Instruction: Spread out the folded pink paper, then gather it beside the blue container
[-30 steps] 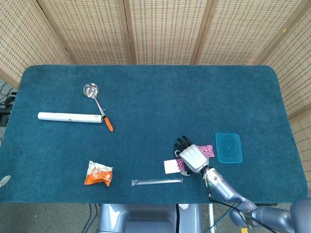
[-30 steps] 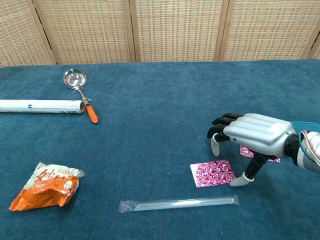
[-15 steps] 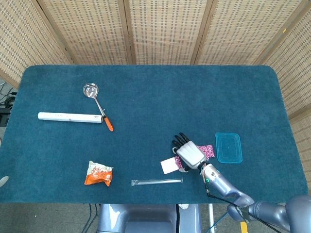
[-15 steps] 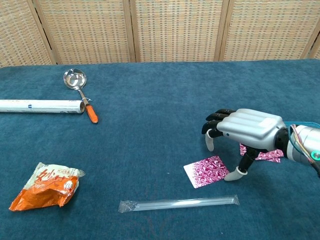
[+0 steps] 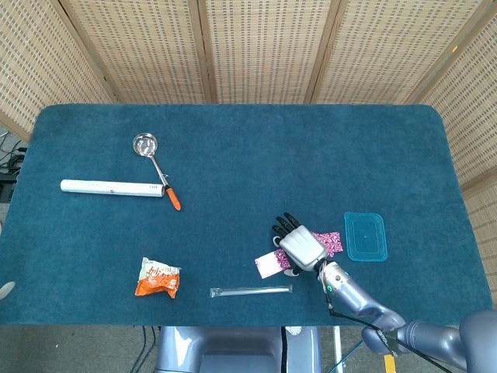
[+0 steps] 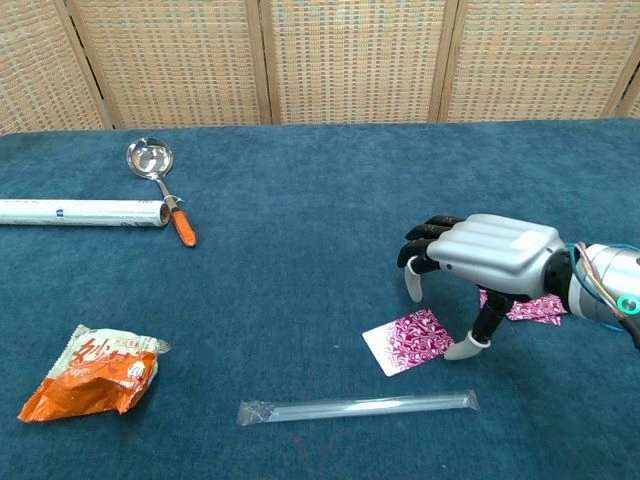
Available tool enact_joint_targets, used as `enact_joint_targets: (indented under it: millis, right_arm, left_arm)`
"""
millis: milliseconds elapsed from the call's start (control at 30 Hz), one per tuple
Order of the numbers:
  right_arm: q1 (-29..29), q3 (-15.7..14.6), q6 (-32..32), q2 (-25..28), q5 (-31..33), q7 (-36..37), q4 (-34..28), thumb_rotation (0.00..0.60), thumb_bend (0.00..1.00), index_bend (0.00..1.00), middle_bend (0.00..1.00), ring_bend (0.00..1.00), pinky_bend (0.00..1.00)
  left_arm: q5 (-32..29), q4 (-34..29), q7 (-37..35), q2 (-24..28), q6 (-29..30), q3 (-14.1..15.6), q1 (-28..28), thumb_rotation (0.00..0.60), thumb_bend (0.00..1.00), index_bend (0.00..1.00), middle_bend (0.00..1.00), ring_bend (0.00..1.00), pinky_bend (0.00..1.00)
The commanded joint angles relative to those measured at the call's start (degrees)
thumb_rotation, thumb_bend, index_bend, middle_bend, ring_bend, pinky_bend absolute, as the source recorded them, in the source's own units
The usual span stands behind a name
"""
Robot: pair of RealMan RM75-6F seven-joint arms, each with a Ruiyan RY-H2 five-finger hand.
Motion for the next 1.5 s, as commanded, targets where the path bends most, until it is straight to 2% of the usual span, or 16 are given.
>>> enact_joint_targets:
  millis: [33, 1100, 1500]
  right_arm:
    - [-0.02, -0.01, -0.23, -0.02, 0.48, -0.49, -0.29, 0.6, 0.16, 0.36, 0.17, 0.0, 0.0]
    - [0.82, -0.26, -1.57, -1.66, 2.78, -3.63, 0.1, 0.6, 0.18, 0.38, 0.17, 0.0, 0.0]
    - [0.56, -0.45, -0.78, -2.06, 2.51, -3.29, 0.47, 0.6, 0.29, 0.45, 0.24, 0.0, 0.0]
  left_arm:
    - [-0.01, 0.04, -0.06, -0.01, 0.03, 0.02, 0.06, 0.6, 0.02, 0.0, 0.0, 0.0, 0.0]
    - [-0.07, 0.93, -0.96, -0.17, 0.05, 0.13, 0.46, 0.6, 0.02, 0.0, 0.0, 0.0, 0.0]
    - [0.07, 1.21, -1.23, -0.21, 0.19, 0.16, 0.6, 0.6, 0.02, 0.0, 0.0, 0.0, 0.0]
